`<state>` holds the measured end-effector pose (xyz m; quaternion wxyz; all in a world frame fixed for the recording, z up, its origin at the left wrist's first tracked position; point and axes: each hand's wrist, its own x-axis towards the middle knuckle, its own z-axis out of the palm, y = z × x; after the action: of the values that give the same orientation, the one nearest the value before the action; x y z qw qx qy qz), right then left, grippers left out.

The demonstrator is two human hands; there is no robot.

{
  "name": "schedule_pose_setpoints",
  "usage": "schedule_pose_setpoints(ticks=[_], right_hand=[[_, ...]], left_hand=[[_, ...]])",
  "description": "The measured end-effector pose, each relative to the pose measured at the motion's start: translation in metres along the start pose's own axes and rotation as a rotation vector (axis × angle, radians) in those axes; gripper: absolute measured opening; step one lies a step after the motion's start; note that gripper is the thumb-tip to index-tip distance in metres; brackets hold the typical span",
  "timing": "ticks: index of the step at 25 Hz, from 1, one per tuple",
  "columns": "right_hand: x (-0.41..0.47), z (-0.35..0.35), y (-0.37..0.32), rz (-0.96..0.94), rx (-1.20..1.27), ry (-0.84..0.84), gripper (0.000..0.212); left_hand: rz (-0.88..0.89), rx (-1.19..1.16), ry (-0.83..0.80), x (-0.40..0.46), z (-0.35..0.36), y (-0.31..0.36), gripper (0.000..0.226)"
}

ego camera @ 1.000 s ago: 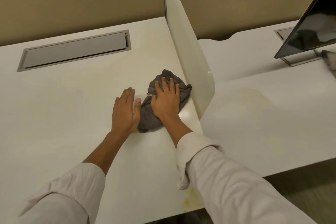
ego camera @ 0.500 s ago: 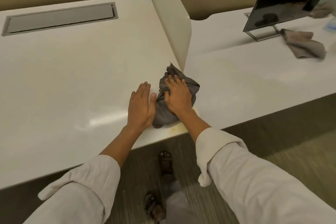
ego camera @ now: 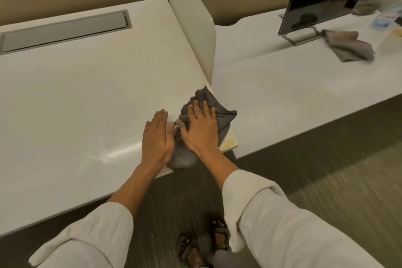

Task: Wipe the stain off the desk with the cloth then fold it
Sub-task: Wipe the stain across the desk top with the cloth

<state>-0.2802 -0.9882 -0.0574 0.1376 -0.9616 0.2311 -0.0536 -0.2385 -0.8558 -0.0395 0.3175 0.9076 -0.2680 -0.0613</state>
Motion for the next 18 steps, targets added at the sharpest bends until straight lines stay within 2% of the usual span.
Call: schedule_pose_setpoints(ticks=[2, 5, 9, 18], right_hand=[[0.003, 0.006, -0.016, -0.106, -0.009, -0.019, 0.080], [0.010, 0.010, -0.016, -0.174, -0.041, -0.033, 0.069], [0.010, 0.005, 0.001, -0.041, -0.080, -0.037, 0.056], [-0.032, -0.011, 0.079, 0.212, -0.033, -0.032, 0.056]], left_hand=[[0.037, 0.030, 0.016, 0.020, -0.007, -0.005, 0.060], [0.056, 0.120, 0.070, 0.048, -0.016, -0.013, 0.059], [0.009, 0.178, 0.086, 0.059, -0.015, -0.010, 0.062], [0.030, 0.189, 0.010, 0.029, 0.009, 0.028, 0.063]])
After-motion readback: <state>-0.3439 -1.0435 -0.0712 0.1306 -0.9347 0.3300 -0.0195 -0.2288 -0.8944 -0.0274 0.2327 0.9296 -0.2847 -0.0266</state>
